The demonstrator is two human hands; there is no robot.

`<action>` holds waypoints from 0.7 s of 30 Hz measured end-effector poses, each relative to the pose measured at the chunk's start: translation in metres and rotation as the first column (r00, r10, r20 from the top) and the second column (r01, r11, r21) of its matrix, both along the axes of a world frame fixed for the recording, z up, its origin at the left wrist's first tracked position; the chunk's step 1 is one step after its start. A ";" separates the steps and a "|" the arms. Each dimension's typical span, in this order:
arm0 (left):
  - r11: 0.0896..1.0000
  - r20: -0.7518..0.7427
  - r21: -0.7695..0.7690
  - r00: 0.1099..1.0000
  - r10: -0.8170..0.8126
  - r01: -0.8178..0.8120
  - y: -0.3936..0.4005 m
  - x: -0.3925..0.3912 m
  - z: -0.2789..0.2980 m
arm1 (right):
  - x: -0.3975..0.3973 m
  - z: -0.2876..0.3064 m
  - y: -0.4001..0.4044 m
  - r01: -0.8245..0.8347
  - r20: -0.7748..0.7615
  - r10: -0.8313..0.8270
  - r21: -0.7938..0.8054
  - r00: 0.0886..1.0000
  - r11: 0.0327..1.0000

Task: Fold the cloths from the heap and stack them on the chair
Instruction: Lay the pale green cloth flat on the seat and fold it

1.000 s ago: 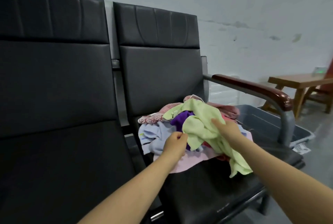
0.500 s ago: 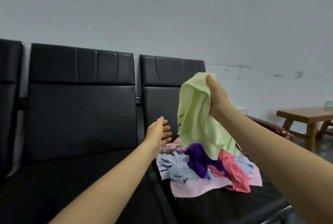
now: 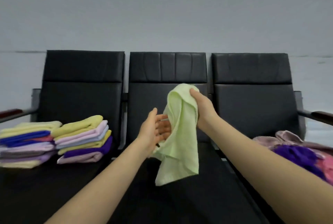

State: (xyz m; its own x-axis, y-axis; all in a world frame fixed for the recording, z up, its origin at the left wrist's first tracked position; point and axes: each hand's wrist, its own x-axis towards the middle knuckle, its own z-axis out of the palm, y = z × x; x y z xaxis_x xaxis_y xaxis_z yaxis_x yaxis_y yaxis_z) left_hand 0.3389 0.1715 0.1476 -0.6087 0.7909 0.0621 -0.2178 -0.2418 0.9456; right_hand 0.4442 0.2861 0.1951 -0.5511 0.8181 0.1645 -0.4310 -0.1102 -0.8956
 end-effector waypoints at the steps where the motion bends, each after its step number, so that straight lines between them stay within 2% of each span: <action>1: 0.999 0.018 -0.036 1.000 0.013 -0.013 -0.006 -0.010 -0.014 | -0.010 -0.017 -0.001 0.047 0.037 -0.048 0.023 0.998 0.999; 3: 0.991 0.072 -0.128 0.996 0.045 -0.035 -0.019 -0.033 -0.047 | -0.032 -0.059 -0.007 0.039 0.149 -0.055 0.105 0.987 0.994; 5: 0.975 0.125 -0.219 0.989 0.075 -0.046 -0.025 -0.046 -0.082 | -0.040 -0.101 -0.013 -0.061 0.310 0.010 0.153 0.951 0.986; 8: 0.923 0.134 -0.380 0.985 0.108 -0.050 -0.027 -0.052 -0.123 | -0.043 -0.148 -0.018 -0.175 0.440 0.118 0.092 0.890 0.980; 12: 0.867 0.020 -0.493 0.995 0.093 -0.071 -0.021 -0.045 -0.142 | -0.037 -0.166 -0.013 -0.194 0.371 0.245 -0.168 0.896 0.966; 14: 0.850 -0.093 -0.517 0.994 0.063 -0.102 -0.016 -0.042 -0.144 | -0.034 -0.167 -0.006 -0.195 0.319 0.269 -0.247 0.909 0.949; 16: 0.864 -0.165 -0.489 0.985 0.045 -0.121 -0.014 -0.042 -0.146 | -0.031 -0.166 -0.004 -0.225 0.281 0.298 -0.265 0.912 0.938; 21: 0.885 -0.260 -0.414 0.960 0.106 -0.210 0.005 -0.048 -0.148 | -0.019 -0.167 0.007 -0.282 0.235 0.320 -0.179 0.918 0.942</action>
State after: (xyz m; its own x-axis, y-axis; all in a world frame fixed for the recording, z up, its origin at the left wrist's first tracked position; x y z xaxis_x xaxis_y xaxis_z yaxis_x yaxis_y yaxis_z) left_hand 0.2906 0.1766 -0.0006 -0.7390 0.6638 -0.1153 0.0181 0.1906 0.9815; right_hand 0.4250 0.2931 0.0277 -0.7827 0.6110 -0.1187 -0.1152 -0.3296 -0.9371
